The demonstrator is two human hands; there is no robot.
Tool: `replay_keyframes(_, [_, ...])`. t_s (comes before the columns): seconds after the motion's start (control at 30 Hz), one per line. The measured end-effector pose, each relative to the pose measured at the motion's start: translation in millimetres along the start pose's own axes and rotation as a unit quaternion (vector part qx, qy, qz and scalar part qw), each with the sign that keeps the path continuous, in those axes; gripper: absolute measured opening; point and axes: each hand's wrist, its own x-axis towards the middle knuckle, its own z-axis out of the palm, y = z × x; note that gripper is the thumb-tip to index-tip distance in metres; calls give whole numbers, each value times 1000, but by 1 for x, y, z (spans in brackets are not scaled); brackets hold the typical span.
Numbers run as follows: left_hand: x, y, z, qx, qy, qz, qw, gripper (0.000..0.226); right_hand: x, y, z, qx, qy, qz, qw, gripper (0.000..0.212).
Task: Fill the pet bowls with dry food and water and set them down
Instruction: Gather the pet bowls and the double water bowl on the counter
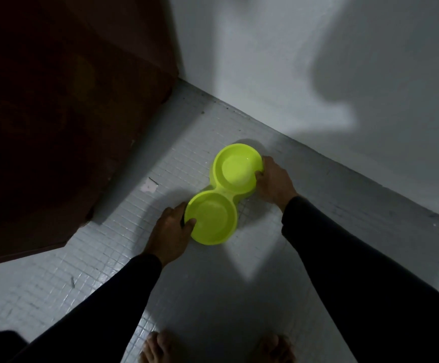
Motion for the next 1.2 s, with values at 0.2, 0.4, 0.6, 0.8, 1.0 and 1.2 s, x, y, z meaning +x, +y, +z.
replay_keyframes(0.2, [1, -1, 1, -16, 2, -12, 1000, 48, -3, 1, -1, 52, 4, 15, 999, 42])
replay_keyframes(0.4, [3, -1, -4, -33, 14, -32, 999, 49, -17, -1, -5, 80, 8, 2, 997, 81])
replay_keyframes(0.6, [6, 3, -10, -59, 55, -19, 997, 44, -32, 10, 2, 185, 38, 20, 982, 88])
replay_keyframes(0.8, [17, 8, -26, -76, 63, 17, 995, 39, -55, 19, 18, 423, 89, 77, 899, 69])
replay_keyframes(1.0, [25, 8, -35, -94, 39, 32, 994, 38, -68, 26, 39, 458, 169, 90, 868, 22])
replay_keyframes(1.2, [21, 18, -38, -274, 68, -8, 959, 48, -81, 28, 46, 466, 206, 93, 855, 30])
